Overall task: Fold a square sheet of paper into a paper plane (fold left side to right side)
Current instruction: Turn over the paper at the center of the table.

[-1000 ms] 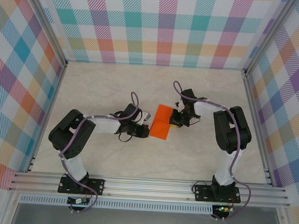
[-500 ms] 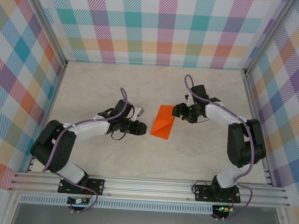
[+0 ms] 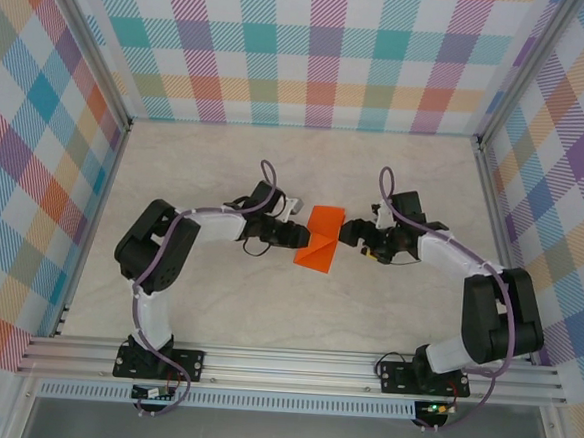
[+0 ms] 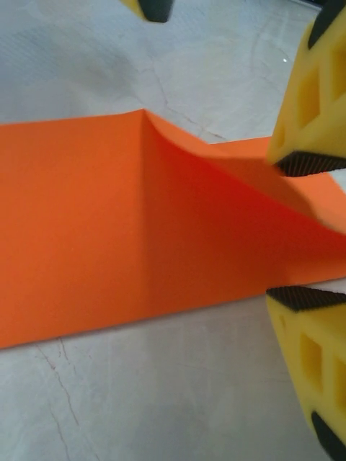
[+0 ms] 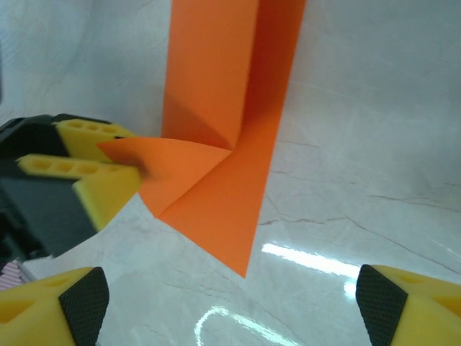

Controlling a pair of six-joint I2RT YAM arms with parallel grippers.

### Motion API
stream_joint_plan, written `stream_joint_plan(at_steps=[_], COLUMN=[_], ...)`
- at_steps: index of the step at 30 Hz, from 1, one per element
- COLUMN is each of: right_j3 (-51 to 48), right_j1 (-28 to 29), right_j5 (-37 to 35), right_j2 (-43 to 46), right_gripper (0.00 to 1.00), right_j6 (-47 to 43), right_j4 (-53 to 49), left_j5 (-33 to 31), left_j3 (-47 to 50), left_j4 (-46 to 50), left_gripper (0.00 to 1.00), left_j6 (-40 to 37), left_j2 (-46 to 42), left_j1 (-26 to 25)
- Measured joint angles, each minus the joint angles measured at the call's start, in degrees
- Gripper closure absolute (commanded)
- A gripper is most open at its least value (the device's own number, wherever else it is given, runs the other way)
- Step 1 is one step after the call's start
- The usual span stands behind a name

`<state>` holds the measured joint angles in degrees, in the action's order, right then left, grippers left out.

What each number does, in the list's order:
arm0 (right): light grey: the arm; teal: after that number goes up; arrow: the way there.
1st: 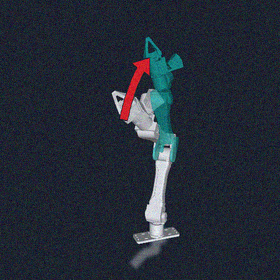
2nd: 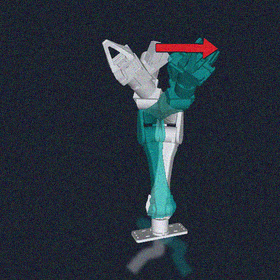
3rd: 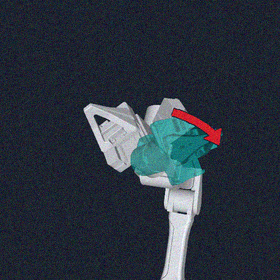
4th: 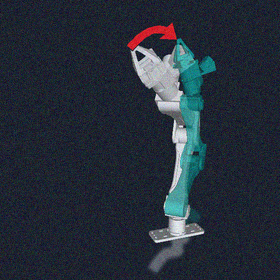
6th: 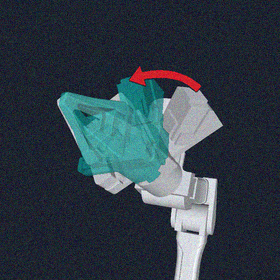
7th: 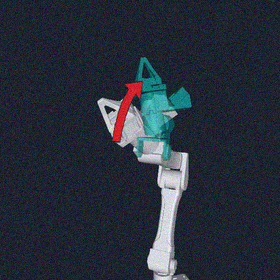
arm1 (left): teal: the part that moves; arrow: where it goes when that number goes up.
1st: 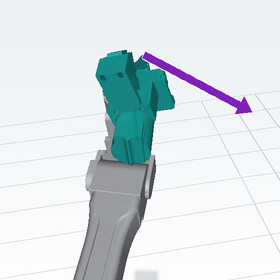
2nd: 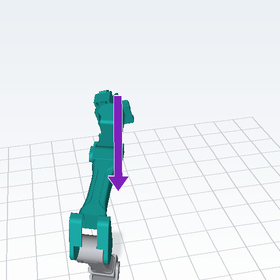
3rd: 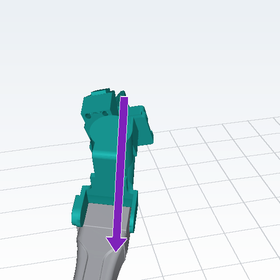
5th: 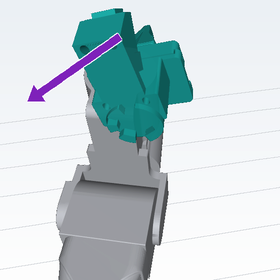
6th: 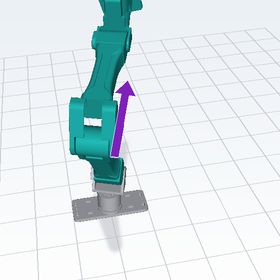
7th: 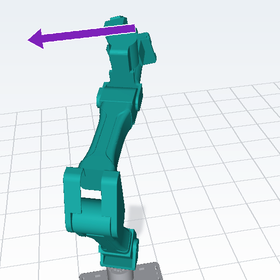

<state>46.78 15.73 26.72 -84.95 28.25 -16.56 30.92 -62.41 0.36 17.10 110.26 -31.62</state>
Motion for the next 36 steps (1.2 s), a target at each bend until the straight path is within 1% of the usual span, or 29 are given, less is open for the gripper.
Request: stream_joint_plan(at_steps=[3, 4, 5, 12, 19, 26, 28, 29, 31, 34, 36], right_j3=[0.02, 0.02, 0.04, 3.39, 8.41, 10.21, 10.21, 10.21, 10.21, 10.21, 10.21], right_j1=[0.46, 0.59, 0.74, 2.29, 3.85, 4.07, 4.07, 4.07, 4.17, 4.22, 4.24], right_j5=[1.7, 2.34, 2.78, 4.66, 5.7, 5.07, 4.81, 4.87, 5.09, 5.62, 5.9], right_j2=[-1.7, -2.43, -3.13, -10.45, -15.43, -19.08, -19.39, -19.5, -19.74, -20.31, -20.46], right_gripper=[0.2, 0.21, 0.21, 0.23, 0.28, 0.31, 0.36, 0.39, 0.47, 0.59, 0.68], right_j6=[1.03, 1.38, 1.53, 3.96, 5.81, 8.66, 9.7, 10.16, 11.61, 12.85, 13.33], right_j4=[2.23, 2.89, 3.54, 6.93, 9.33, 8.63, 8.59, 8.68, 9.46, 10.93, 11.47], left_j5=[0.31, 0.17, 0.09, -0.94, -1.64, -2.01, -2.03, -2.03, -2.05, -2.23, -2.58], left_j3=[-1.55, -1.86, -1.99, -1.36, -0.79, -0.46, -0.37, -0.37, -0.35, -0.24, 0.46], left_j4=[-0.66, -0.79, -0.83, -1.7, -2.05, -2.08, -2.08, -2.1, -2.05, -2.05, -2.05], left_gripper=[0.85, 0.9, 0.92, 0.93, 0.93, 0.93, 0.91, 0.89, 0.82, 0.76, 0.67], left_j6=[0.52, 0.59, 0.61, 0.92, 0.92, 0.92, 0.92, 0.96, 1.11, 1.11, 1.18], left_j2=[1.49, 1.53, 1.53, 1.29, 0.94, 0.39, 0.24, 0.24, 0.24, 0.07, -0.79], left_j1=[0.0, 0.0, 0.0, 0.0, 0.02, 0.02, 0.02, 0.02, 0.02, 0.04, 0.13])
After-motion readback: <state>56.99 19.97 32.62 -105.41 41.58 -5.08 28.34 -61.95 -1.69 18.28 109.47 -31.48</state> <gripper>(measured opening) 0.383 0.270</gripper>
